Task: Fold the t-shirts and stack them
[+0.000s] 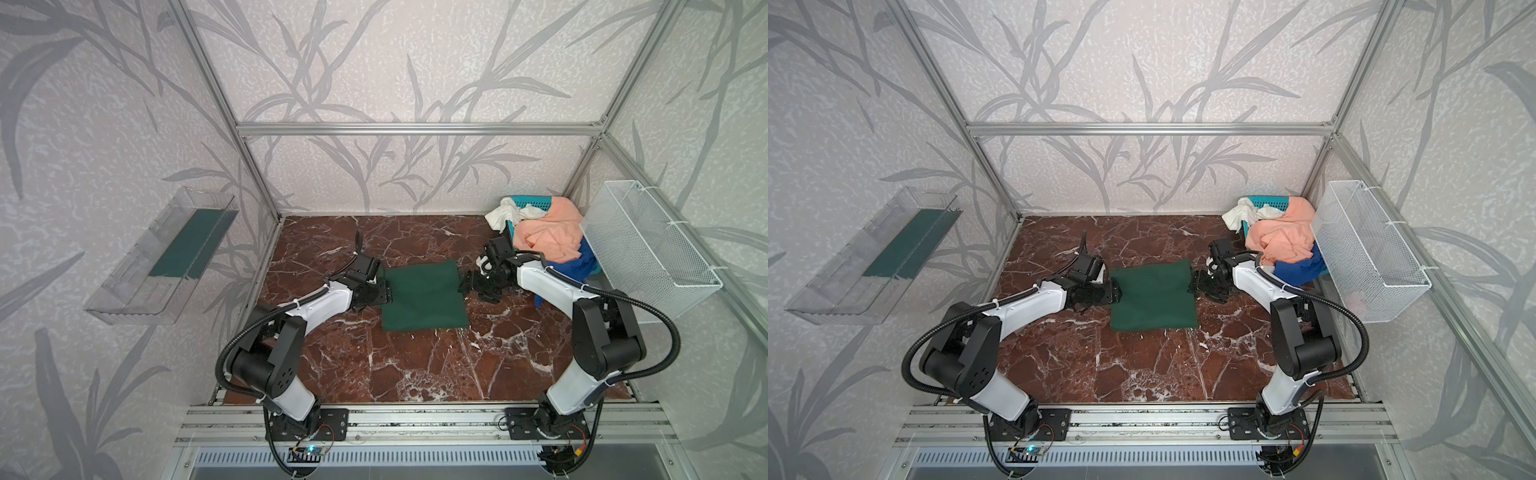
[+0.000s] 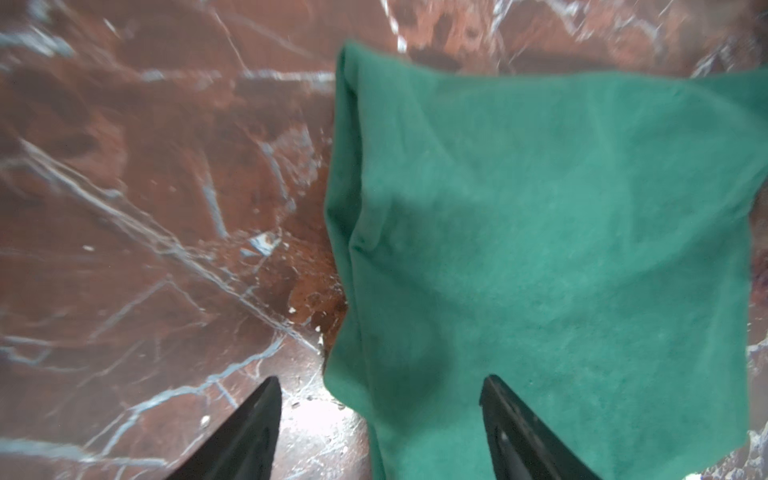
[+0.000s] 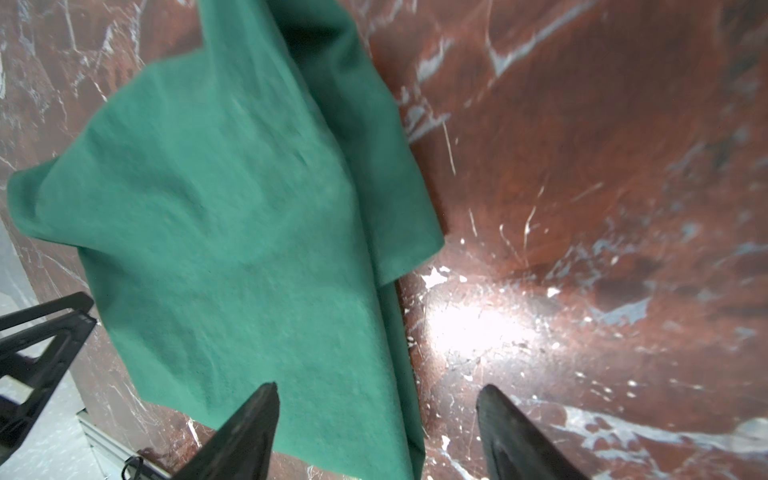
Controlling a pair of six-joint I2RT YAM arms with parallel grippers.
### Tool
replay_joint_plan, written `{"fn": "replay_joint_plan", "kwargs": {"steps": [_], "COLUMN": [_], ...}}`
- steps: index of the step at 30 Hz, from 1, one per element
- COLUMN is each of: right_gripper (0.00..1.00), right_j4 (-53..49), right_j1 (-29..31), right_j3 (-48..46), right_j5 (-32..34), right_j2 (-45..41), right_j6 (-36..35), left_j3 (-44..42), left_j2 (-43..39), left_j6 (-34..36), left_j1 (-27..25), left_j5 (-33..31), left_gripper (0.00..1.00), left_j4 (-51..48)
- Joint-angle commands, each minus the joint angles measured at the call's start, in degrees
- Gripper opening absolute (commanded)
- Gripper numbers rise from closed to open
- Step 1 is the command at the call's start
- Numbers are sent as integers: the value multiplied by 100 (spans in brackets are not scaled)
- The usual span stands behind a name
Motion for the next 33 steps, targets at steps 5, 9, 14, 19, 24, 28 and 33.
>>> {"fn": "replay_joint_plan", "kwargs": {"steps": [5, 9, 14, 19, 24, 28, 33], "right_gripper": [84, 90, 99, 99, 99, 99, 99], "right_j4": [420, 306, -58, -172, -77, 183, 397], "right_j1": [21, 3, -10, -41, -41, -41, -41], "right_j3": [-322, -377, -428, -602, -876, -1156, -1485], "right_j5": [-359, -241, 323, 507, 565, 365, 364], "right_j2": [-270, -327, -581, -845, -1162, -1463, -1899], "right_j6": [112, 56, -28, -97, -30, 6, -54], "left_j3": [332, 784, 1297, 1915, 2961, 3764, 4795], "left_j2": [848, 1407, 2024, 2303, 2601, 2846, 3312], "left_j6": [14, 51, 38, 222, 846, 1182, 1685], "left_j1": [-2, 2, 195, 508, 758, 960, 1266], "left_j5": [70, 36, -59, -41, -454, -702, -950], "left_gripper": [71, 56, 10, 0, 0, 0, 0], "left_j4": [160, -7, -171, -547, -1344, -1868, -2415]}}
